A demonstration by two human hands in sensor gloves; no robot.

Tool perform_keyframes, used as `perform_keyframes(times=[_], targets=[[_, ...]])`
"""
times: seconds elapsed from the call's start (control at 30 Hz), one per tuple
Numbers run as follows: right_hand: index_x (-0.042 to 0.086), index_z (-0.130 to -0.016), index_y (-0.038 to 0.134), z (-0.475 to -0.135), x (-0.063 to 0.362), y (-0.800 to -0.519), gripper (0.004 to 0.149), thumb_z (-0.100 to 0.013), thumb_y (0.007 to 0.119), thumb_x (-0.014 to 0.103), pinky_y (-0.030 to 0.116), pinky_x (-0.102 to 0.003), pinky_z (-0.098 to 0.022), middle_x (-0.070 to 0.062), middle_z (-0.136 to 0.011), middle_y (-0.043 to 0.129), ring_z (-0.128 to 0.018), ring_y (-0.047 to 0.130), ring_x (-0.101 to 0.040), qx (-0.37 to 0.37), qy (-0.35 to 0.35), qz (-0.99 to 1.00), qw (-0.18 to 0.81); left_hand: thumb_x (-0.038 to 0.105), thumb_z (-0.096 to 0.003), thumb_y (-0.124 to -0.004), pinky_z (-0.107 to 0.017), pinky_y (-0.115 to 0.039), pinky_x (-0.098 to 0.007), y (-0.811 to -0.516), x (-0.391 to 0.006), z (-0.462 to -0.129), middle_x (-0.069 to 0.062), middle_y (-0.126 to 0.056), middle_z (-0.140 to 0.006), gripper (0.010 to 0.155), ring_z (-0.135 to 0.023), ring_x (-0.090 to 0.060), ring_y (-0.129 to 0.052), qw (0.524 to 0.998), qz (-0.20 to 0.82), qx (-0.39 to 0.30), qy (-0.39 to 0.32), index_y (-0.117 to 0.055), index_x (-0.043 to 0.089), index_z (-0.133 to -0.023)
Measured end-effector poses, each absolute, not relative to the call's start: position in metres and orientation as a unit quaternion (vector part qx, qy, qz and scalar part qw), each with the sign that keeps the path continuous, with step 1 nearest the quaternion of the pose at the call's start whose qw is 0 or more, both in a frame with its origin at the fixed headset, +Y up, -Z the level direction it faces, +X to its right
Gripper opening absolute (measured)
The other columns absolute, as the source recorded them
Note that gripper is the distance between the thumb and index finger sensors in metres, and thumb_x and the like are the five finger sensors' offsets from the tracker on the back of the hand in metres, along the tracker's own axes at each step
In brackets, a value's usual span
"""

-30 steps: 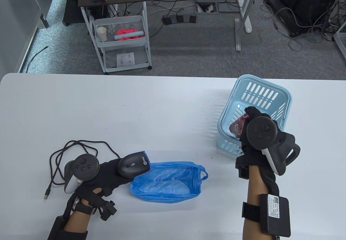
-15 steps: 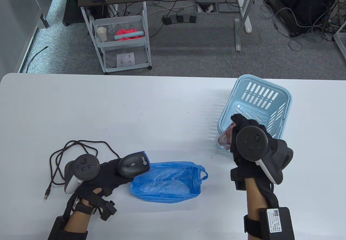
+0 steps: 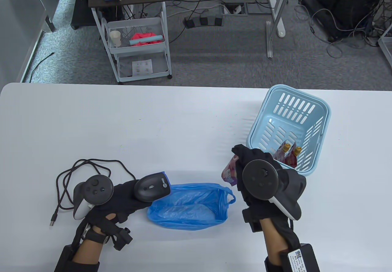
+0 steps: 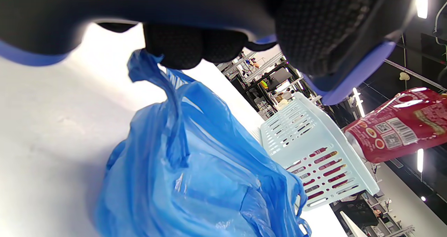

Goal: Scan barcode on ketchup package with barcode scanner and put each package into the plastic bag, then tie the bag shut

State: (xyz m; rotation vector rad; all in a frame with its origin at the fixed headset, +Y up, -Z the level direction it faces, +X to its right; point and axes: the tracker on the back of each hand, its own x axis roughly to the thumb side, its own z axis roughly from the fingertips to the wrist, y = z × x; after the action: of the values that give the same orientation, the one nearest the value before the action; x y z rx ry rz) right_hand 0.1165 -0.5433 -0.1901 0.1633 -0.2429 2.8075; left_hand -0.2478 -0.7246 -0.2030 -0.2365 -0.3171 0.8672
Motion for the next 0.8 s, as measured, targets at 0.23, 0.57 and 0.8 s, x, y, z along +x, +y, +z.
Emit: perform_keyframes(times=[0.23,0.57,0.8], targets=[[0.014,-0.096,0.073,-0.182,0.101,-0.559,0.044,-0.054,0.076,0.024,0.073,-0.052,-0.054,-0.019,-0.084,0.085,-0.068,0.086,-0.037,0.092,-0.068,0.981,0.156,0.049,-0.0428,-0.089,-0.062,-0.076,-0.053,-0.725,-0.247,-0.203,-0.001,-0.088,-0.087,0.053,-0.069,-0.029,-0.097,0.889,0.414,-0.117,-0.155,-0.083,0.025,-0.09],[0.013,-0.096,0.072,-0.18,0.089,-0.582,0.044,-0.054,0.076,0.024,0.074,-0.051,-0.052,-0.019,-0.081,0.085,-0.065,0.086,-0.037,0.119,-0.04,0.98,0.152,0.049,-0.0428,-0.089,-0.062,-0.076,-0.053,-0.719,-0.236,-0.199,-0.001,-0.089,-0.087,0.053,-0.069,-0.029,-0.098,0.895,0.391,-0.116,-0.181,-0.083,0.026,-0.089],[0.012,-0.096,0.072,-0.178,0.076,-0.592,0.044,-0.054,0.076,0.025,0.075,-0.05,-0.049,-0.019,-0.08,0.086,-0.062,0.087,-0.036,0.141,-0.027,0.979,0.147,0.05,-0.043,-0.089,-0.063,-0.076,-0.053,-0.71,-0.22,-0.193,0.0,-0.089,-0.087,0.052,-0.07,-0.029,-0.098,0.9,0.361,-0.115,-0.217,-0.084,0.026,-0.089]])
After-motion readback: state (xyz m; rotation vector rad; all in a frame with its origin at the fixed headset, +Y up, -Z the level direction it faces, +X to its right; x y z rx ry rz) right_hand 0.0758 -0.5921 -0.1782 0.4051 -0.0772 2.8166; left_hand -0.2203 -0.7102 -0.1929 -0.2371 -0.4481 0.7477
